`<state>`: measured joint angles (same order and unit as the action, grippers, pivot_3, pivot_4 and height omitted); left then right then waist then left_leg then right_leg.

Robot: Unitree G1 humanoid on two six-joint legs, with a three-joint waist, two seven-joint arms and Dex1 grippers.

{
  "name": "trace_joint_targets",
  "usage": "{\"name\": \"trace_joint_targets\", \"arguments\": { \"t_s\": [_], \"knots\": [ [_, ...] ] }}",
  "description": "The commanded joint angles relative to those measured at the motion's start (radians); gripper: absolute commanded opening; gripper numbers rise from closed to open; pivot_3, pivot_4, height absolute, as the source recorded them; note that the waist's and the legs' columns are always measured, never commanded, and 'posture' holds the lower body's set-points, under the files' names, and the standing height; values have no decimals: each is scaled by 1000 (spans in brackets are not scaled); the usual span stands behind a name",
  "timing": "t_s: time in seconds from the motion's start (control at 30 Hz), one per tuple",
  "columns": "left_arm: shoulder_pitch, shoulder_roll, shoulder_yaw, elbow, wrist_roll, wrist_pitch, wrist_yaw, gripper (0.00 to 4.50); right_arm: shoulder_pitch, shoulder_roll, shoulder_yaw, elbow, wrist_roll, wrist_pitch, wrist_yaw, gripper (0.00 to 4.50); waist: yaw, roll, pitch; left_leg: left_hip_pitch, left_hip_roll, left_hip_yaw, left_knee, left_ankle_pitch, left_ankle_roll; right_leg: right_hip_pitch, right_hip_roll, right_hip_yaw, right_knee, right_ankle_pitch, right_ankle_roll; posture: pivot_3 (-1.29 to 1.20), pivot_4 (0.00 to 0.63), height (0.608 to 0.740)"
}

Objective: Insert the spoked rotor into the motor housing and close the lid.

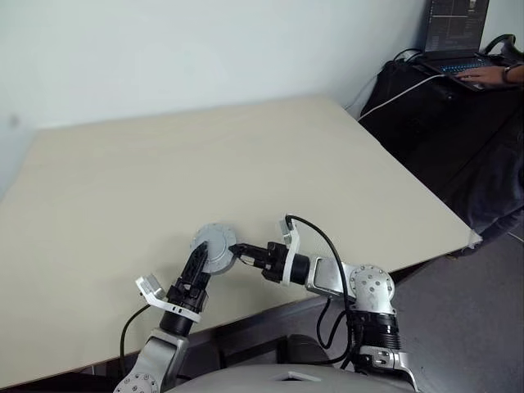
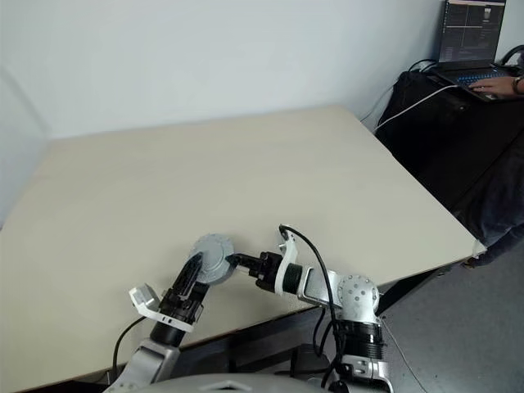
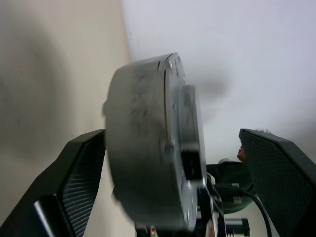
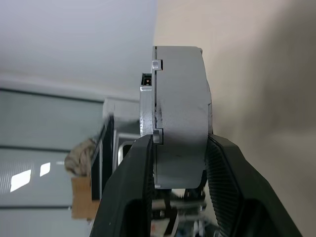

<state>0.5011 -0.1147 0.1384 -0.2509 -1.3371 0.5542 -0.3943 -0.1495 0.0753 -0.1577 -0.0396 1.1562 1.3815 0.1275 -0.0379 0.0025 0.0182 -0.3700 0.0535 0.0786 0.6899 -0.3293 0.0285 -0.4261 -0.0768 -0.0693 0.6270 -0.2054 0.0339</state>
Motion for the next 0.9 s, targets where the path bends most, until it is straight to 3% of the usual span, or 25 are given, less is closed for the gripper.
{"name": "trace_joint_targets", "arguments": {
  "t_s": [0.03,0.23,0.6,0.9],
  "knots": [
    [-28,-81,-44,-11,-21,-11,-13,4134,-15,30,3,-49,59,-2,20,1220,0,0,0,0,0,0,0,0,0,0,0,0,0,0,0,0,0,740],
    [-21,-76,-50,-15,-28,-5,-11,2320,-16,26,3,-47,63,-14,14,1218,1,-1,-1,0,0,0,1,0,0,0,0,0,0,0,0,0,0,740],
    [-4,-65,-64,-37,-38,-24,6,2226,-2,-6,62,-83,-34,-135,73,1218,1,-2,-1,0,0,0,1,0,0,0,0,0,0,0,1,0,0,740],
    [-50,-72,-24,-22,4,-108,52,2138,11,-57,91,-139,-44,-129,105,4245,1,-1,-2,0,0,0,1,0,0,1,0,1,0,1,1,0,0,740]
  ]
}}
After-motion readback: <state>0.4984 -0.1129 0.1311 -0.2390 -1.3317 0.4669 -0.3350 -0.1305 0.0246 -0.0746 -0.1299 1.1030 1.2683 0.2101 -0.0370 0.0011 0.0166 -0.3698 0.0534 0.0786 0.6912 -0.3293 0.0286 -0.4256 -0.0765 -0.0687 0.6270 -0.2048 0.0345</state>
